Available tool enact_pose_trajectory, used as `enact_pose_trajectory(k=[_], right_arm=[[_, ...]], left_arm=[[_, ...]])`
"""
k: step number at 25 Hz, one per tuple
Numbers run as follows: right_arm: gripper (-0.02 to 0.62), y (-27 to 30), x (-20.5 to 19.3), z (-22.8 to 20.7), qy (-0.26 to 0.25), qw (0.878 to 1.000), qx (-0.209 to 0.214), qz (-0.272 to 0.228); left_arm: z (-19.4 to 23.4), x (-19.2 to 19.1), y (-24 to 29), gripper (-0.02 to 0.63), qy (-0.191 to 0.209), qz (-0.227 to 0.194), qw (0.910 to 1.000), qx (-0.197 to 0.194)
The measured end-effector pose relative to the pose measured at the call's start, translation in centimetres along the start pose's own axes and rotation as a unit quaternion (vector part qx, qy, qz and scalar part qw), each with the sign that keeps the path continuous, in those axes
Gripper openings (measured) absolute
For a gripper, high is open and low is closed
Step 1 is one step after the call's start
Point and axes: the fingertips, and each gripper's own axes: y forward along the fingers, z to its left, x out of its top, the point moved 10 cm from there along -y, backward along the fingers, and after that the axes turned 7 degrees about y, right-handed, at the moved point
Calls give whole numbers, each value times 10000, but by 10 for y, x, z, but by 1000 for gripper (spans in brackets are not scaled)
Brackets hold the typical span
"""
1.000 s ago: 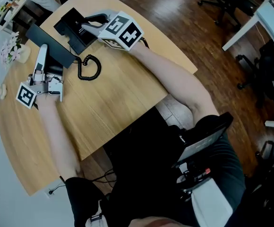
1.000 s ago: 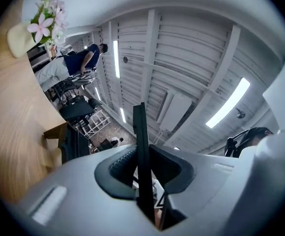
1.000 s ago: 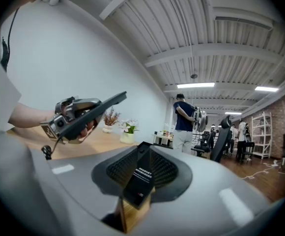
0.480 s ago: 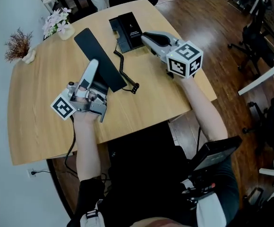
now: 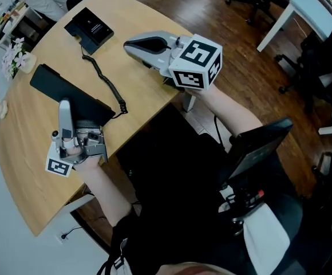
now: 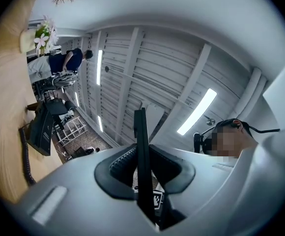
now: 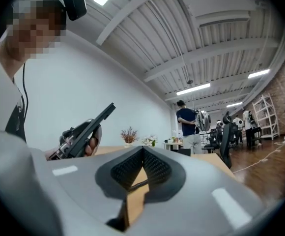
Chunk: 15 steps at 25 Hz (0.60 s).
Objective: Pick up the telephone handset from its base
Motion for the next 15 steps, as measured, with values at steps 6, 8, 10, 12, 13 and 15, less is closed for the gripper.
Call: enact_pose_trajectory(k=[6, 8, 10, 12, 13, 15], right_arm=[[3, -33, 4, 44, -247, 9997, 34, 15], [3, -40, 5, 55, -282, 9996, 24, -18], [3, -47, 6, 64, -303, 9995, 25, -75], [3, -52, 7, 73, -334, 9993, 46, -129], [3, -54, 8, 76, -356, 9992, 65, -151], [3, -56, 9, 81, -390, 9990, 116, -188]], left_arm=[[-23, -4, -3, 78, -14, 35, 9998, -181], [-30, -3, -5, 78, 15, 37, 9997, -248], [-37, -3, -7, 78, 43, 46, 9996, -284], [-43, -4, -8, 78, 64, 61, 9995, -295], [-45, -4, -8, 78, 76, 68, 9995, -293], [-48, -5, -9, 78, 89, 77, 9995, -276]])
